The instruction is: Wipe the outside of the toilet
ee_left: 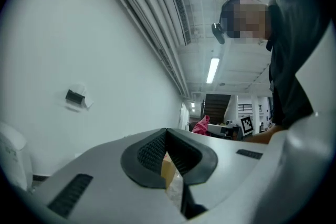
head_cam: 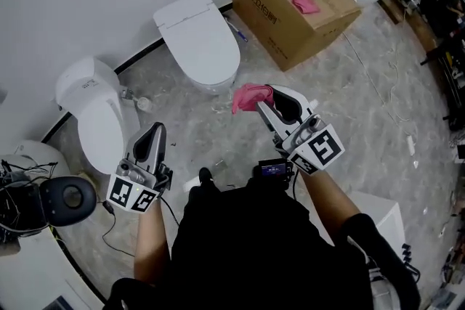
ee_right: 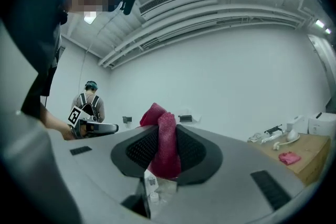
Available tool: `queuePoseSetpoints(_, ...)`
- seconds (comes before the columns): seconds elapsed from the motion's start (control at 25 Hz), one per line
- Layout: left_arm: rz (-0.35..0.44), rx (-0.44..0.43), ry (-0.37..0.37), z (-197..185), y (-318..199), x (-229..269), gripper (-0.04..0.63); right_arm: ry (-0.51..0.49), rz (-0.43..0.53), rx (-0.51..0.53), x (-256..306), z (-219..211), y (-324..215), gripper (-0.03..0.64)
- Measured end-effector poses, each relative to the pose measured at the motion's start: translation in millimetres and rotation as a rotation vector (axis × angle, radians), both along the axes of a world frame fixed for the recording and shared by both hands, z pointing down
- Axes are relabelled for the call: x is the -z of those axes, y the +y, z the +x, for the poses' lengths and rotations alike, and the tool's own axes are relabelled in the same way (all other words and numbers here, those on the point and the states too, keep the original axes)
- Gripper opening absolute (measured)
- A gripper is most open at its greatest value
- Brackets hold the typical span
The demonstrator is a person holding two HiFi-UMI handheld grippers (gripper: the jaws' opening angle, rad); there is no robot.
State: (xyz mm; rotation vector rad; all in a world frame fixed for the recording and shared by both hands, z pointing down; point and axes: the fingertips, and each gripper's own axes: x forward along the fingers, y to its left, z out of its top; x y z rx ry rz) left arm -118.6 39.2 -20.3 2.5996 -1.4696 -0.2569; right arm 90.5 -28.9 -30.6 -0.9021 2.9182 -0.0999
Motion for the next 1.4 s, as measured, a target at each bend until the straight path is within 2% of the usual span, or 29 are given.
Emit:
queuePoseSetpoints(0.12,-0.01,0.037,-0.018,41.3,11.4,-6.2,0.014,0.048,0.011,0.06,-15.0,34.8,11.4,0.118)
queuePoseSetpoints(0.24,-0.033,0.068,-0.045,87.6,20.4,-14.0,0.014,0.04,-0.044,0.104,-37.0,79.9,19.5,0.118)
queuePoseSetpoints(0.4,-0.087,0.149,0.05,126.7,29.6,-40.1,0.014,0.021,-0.099,0.079,-60.3,123.2,19.8,0.118)
queuePoseSetpoints(0.48,-0.102,0.168,0.031,142.8,39.9,-44.0,0.014,0.036,-0.111,0.057,-71.7,134.2,21.4,0.118)
queuePoseSetpoints(0.6,-0.107,0.186,-0.06,156.9,54.4,-43.7,0.014,0.047,-0.107,0.06,-78.0,140.6,28.1,0.118)
queuePoseSetpoints(0.64,-0.104,0.197,-0.06,157.4,58.5,-43.3,0.014,0.054,-0.101,0.069,-79.1,140.7,31.4,0.118)
queuePoseSetpoints(0.8,-0.058,0.229,0.079,153.6,74.8,-40.7,0.014,0.07,-0.107,0.098,-85.9,139.4,48.3,0.118)
queuePoseSetpoints(1.08,-0.056,0.217,0.02,184.6,120.4,-55.6,0.014,0.087,-0.127,0.079,-86.4,150.2,100.1,0.118)
queuePoseSetpoints(1.16,-0.067,0.212,0.044,191.5,142.2,-58.1,0.014,0.096,-0.127,0.094,-87.8,148.6,124.8,0.118)
queuePoseSetpoints(1.28,-0.053,0.205,0.123,200.2,169.8,-56.3,0.014,0.147,-0.119,0.137,-93.2,144.9,158.8,0.118)
queuePoseSetpoints(1.4,-0.044,0.2,0.132,205.4,191.1,-59.6,0.014,0.157,-0.14,0.13,-95.8,146.4,180.5,0.118)
